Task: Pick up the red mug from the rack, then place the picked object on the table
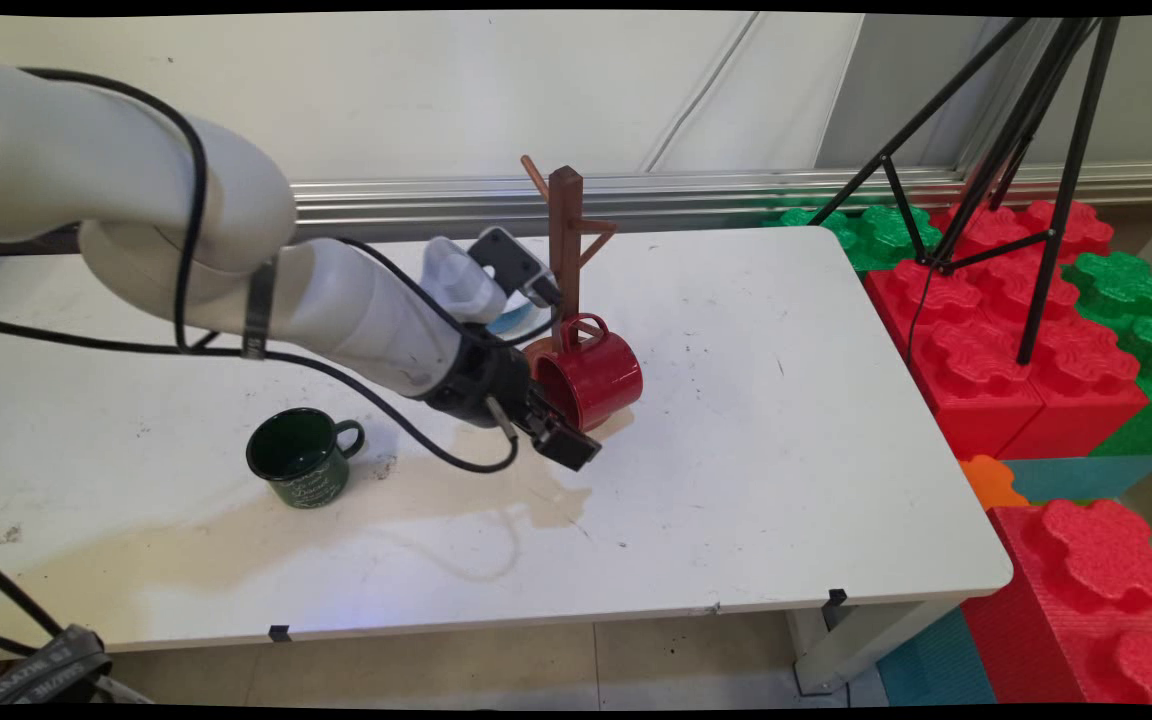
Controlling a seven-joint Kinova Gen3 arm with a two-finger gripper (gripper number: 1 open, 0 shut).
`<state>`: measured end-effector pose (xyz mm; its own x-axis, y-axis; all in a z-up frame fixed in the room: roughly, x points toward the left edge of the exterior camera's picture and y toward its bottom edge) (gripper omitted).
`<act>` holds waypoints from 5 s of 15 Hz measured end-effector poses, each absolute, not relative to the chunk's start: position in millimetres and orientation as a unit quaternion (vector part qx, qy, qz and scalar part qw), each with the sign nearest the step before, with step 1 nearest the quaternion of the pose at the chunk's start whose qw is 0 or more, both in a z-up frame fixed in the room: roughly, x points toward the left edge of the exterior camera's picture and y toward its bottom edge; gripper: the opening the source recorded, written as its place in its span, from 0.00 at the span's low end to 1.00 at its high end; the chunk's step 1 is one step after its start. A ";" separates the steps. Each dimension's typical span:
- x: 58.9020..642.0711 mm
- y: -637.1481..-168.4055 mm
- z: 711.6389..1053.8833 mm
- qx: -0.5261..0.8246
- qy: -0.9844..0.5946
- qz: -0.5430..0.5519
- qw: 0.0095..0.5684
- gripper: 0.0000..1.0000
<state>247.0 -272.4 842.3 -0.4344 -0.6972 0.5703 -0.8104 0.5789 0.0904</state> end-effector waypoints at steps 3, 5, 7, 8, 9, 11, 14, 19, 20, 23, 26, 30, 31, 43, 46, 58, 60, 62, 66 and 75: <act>240.4 -274.1 835.9 0.459 -0.833 0.100 0.292 1.00; 235.7 -275.4 831.0 0.467 -0.827 0.101 0.297 1.00; 231.2 -276.6 826.3 0.475 -0.821 0.103 0.301 1.00; 229.6 -276.9 824.7 0.477 -0.818 0.104 0.303 1.00; 228.0 -277.2 823.3 0.480 -0.816 0.104 0.305 1.00; 225.1 -277.6 820.6 0.484 -0.812 0.105 0.308 1.00; 220.4 -278.6 816.5 0.493 -0.804 0.107 0.314 1.00; 214.4 -280.7 810.3 0.505 -0.793 0.113 0.321 1.00; 213.8 -281.0 809.5 0.506 -0.792 0.114 0.322 1.00; 210.7 -281.7 805.3 0.512 -0.786 0.119 0.325 1.00; 208.3 -281.1 802.0 0.516 -0.782 0.121 0.327 1.00; 206.2 -280.2 798.3 0.519 -0.778 0.127 0.329 0.00; 206.1 -279.9 797.5 0.520 -0.777 0.131 0.330 0.00; 211.7 -264.0 804.3 0.510 -0.777 0.157 0.335 0.00; 213.0 -259.1 808.5 0.502 -0.779 0.163 0.338 0.00; 206.1 -236.4 825.5 0.455 -0.796 0.164 0.363 0.00; 204.2 -231.5 828.0 0.443 -0.802 0.161 0.366 0.00; 202.5 -226.1 830.3 0.428 -0.811 0.155 0.368 0.00; 200.3 -214.4 835.5 0.397 -0.832 0.140 0.361 0.00; 219.1 -197.9 852.7 0.346 -0.877 0.129 0.308 0.00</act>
<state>219.1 -197.9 852.7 -0.5715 -0.5274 0.6286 -0.6859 0.7276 -0.0131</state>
